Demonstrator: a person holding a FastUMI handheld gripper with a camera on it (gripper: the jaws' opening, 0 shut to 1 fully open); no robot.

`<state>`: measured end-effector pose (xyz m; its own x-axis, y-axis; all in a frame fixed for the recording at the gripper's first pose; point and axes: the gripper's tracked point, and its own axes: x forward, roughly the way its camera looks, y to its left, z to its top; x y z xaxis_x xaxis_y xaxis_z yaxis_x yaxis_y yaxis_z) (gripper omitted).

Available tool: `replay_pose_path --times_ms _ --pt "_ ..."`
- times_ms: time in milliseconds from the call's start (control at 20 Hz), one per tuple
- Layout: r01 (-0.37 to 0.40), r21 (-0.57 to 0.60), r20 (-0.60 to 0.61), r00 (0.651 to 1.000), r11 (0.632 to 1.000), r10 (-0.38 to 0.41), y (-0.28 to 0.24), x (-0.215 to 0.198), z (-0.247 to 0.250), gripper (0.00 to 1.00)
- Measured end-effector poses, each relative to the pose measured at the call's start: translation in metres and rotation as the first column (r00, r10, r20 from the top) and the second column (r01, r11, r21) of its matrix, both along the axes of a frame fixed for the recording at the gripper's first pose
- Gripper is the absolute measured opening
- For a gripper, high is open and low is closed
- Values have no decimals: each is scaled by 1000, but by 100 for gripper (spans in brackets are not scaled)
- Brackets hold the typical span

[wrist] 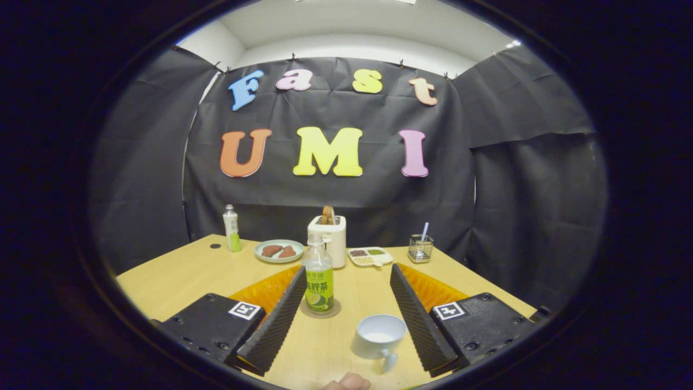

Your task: Take the bottle from table, then pour the juice into the cup, finally place the bottle on the coaster

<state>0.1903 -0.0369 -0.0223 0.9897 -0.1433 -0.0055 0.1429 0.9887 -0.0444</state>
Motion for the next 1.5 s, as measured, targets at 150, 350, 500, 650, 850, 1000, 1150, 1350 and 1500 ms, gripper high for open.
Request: replay_pose_path --times_ms 150,350,500,650,850,1000,1150,1350,1500 --pt "-17 -8 23 1000 1000 17 4 -21 6 100" --pt "-63 55 -28 998 997 64 18 -44 1 100" --pt "-130 59 -71 988 990 134 32 -57 -1 100" --pt "-96 -12 -37 995 995 96 30 -75 9 100" --pt "-78 -60 -13 997 995 77 42 -101 21 100" --pt "-51 -105 -23 999 993 49 51 -127 30 100" --pt "-26 -114 -19 1000 993 24 57 -152 38 100" --pt "-32 -20 25 999 999 32 57 -184 43 100" --pt "-18 -16 62 998 1000 19 54 -204 47 100"
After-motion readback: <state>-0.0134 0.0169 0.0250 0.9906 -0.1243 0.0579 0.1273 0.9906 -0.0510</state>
